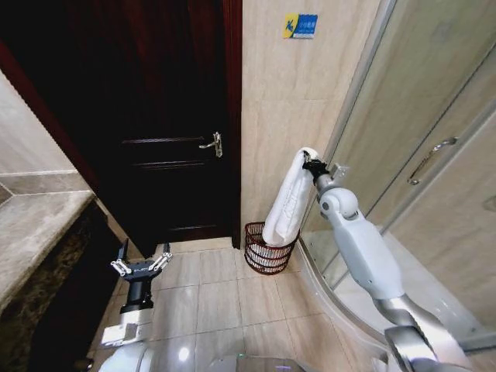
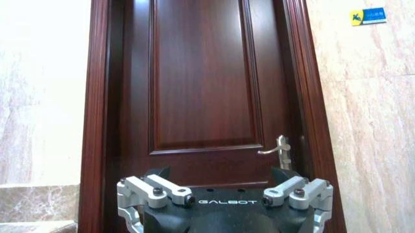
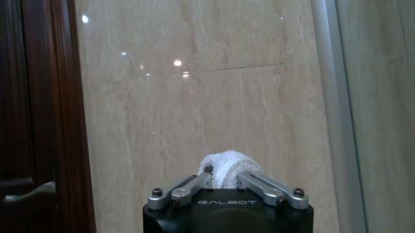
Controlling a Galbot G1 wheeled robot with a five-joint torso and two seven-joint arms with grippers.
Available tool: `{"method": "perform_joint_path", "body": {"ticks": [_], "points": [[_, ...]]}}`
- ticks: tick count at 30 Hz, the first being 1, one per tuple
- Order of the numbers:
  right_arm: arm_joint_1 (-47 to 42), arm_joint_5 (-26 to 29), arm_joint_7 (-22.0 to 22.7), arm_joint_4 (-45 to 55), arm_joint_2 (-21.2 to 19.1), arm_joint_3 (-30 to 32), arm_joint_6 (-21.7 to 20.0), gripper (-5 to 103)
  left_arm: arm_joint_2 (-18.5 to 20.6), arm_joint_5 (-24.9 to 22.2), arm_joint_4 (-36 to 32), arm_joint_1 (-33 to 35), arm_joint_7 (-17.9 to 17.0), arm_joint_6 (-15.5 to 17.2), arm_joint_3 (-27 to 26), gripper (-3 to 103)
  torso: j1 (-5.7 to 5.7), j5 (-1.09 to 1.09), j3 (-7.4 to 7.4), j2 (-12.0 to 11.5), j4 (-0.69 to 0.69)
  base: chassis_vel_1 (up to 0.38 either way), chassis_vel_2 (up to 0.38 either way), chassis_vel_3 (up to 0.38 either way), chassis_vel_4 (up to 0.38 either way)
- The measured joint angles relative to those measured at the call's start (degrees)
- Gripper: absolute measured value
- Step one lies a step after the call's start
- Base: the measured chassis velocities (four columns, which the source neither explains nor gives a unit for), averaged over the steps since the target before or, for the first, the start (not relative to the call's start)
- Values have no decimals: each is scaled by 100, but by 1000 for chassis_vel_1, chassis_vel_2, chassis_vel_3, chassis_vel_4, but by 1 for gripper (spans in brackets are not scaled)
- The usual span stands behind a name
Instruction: Discard the used towel into the hamper.
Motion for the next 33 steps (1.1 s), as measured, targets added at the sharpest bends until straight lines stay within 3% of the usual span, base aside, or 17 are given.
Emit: {"method": "perform_joint_path", "body": {"ticks": [33], "points": [[-1447, -465, -193, 1109, 60, 564, 101, 3, 0, 122, -13, 22, 19, -23, 40, 100, -416, 0, -517, -933, -2, -60, 60, 59, -60]]}}
